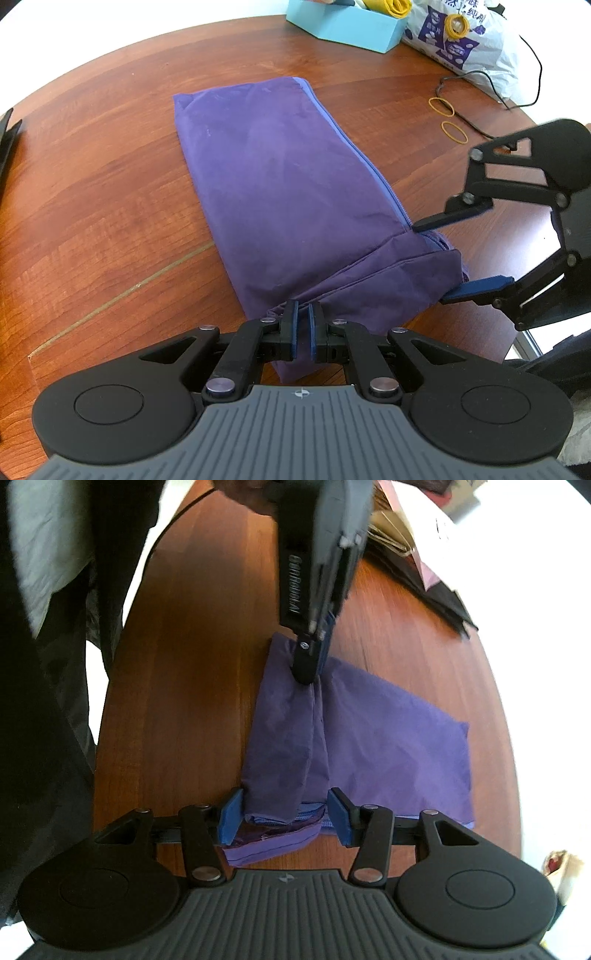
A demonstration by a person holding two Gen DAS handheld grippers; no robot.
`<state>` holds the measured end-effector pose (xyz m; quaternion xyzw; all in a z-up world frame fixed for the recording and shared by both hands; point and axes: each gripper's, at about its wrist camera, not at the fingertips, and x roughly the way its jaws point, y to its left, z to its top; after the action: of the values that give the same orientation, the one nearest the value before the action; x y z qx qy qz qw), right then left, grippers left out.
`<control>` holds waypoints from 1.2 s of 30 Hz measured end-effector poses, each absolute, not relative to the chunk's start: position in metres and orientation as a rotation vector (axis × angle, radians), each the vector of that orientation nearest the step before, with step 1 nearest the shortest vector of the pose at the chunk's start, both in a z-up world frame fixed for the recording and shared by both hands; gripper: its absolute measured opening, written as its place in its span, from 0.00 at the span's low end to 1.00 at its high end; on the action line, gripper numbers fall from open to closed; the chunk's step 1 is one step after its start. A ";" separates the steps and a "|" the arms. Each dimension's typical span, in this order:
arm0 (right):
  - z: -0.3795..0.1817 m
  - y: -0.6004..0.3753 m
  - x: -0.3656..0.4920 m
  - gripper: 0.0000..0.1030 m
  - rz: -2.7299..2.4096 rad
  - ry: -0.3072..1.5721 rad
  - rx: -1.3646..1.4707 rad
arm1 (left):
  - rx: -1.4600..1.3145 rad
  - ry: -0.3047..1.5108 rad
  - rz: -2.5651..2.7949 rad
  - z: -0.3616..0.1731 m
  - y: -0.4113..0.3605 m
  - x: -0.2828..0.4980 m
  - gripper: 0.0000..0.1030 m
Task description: Fold shopping bag
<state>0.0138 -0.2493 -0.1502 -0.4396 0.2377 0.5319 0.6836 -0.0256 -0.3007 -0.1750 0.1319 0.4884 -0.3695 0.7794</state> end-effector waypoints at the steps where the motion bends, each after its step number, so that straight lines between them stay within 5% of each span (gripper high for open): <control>1: -0.149 -0.249 0.021 0.54 1.208 0.572 -0.955 | 0.285 1.056 -0.799 -0.175 -0.301 -0.026 0.08; 9: -0.145 -0.256 0.069 0.50 1.314 0.820 -0.700 | 0.283 1.058 -0.794 -0.175 -0.302 -0.027 0.08; 16: -0.150 -0.272 0.099 0.27 1.381 0.986 -0.471 | 0.337 0.967 -0.837 -0.168 -0.299 -0.040 0.10; 21: -0.158 -0.285 0.124 0.26 1.400 1.115 -0.269 | 0.441 0.785 -0.933 -0.150 -0.289 -0.063 0.39; 36: -0.185 -0.296 0.183 0.21 1.437 1.334 0.147 | 0.727 0.700 -1.067 -0.169 -0.302 -0.073 0.39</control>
<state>0.1827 -0.2963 -0.1855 0.0624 0.5646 0.6082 0.5544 -0.0730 -0.3020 -0.1692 0.3316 0.3196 -0.4868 0.7423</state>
